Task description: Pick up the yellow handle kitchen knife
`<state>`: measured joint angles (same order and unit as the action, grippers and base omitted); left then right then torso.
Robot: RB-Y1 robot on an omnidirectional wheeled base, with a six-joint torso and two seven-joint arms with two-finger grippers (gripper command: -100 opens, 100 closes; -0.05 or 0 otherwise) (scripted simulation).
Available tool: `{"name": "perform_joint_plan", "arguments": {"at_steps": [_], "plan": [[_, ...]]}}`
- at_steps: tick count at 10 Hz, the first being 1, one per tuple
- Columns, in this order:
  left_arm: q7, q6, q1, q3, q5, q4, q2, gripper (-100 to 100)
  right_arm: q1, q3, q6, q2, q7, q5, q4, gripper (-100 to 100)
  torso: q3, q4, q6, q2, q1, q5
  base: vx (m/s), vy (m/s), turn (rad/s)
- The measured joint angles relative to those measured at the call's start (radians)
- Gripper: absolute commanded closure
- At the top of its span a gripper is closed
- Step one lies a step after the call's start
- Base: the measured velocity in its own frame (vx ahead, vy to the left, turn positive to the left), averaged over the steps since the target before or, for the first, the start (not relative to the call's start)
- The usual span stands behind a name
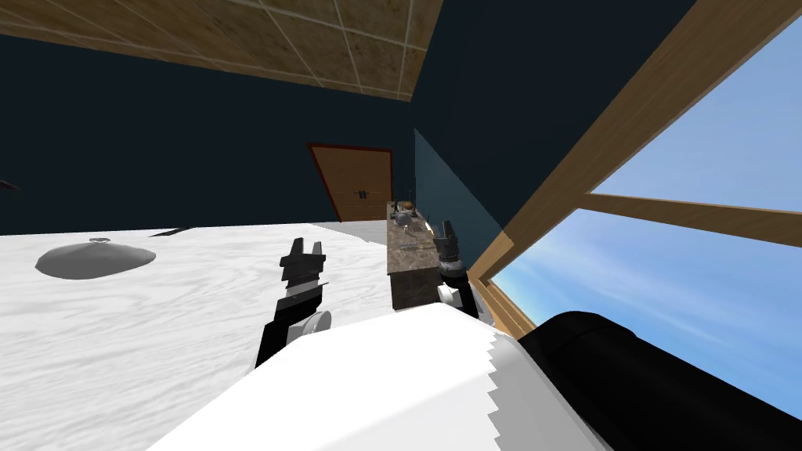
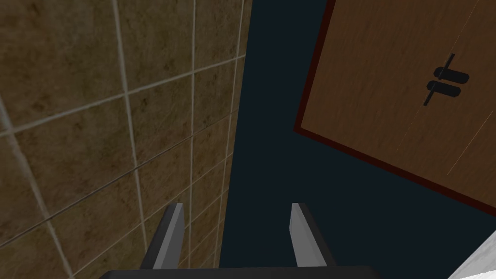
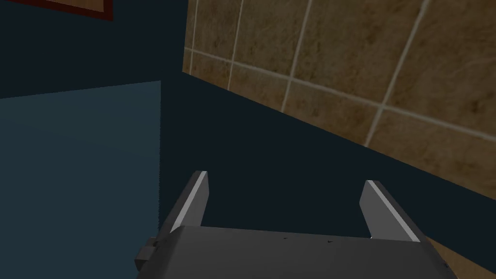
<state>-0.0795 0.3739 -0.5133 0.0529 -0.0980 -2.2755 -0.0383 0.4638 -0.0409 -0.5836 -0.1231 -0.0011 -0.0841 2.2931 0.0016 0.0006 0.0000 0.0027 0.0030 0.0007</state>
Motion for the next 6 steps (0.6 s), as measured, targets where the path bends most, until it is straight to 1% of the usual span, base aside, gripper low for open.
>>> {"name": "perform_joint_plan", "arguments": {"at_steps": [2,4,5,6], "plan": [[0.0,0.0,0.0,0.0,0.0,0.0,0.0,0,-0.02,0.002,0.007,-0.06,0.003,-0.018,-0.026,-100,0.0,0.0,0.0,0.0,0.001,0.0,-0.043,0.065,0.104],[0.0,0.0,0.0,0.0,0.0,0.0,0.0,0,-0.032,-0.001,0.01,-0.113,0.007,-0.035,-0.047,-100,-0.001,0.0,0.0,-0.001,0.001,0.0,-0.02,0.048,0.094],[0.0,0.0,0.0,0.0,0.0,0.0,0.0,0,-0.034,-0.004,0.011,-0.133,0.01,-0.041,-0.054,-100,-0.001,0.0,0.0,-0.001,-0.001,0.0,-0.021,0.052,0.129],[0.0,0.0,0.0,0.0,0.0,0.0,0.0,0,-0.039,0.001,0.003,-0.165,0.01,-0.048,-0.076,-100,-0.001,0.0,0.0,-0.001,0.0,0.0,-0.014,0.039,0.067]]}}
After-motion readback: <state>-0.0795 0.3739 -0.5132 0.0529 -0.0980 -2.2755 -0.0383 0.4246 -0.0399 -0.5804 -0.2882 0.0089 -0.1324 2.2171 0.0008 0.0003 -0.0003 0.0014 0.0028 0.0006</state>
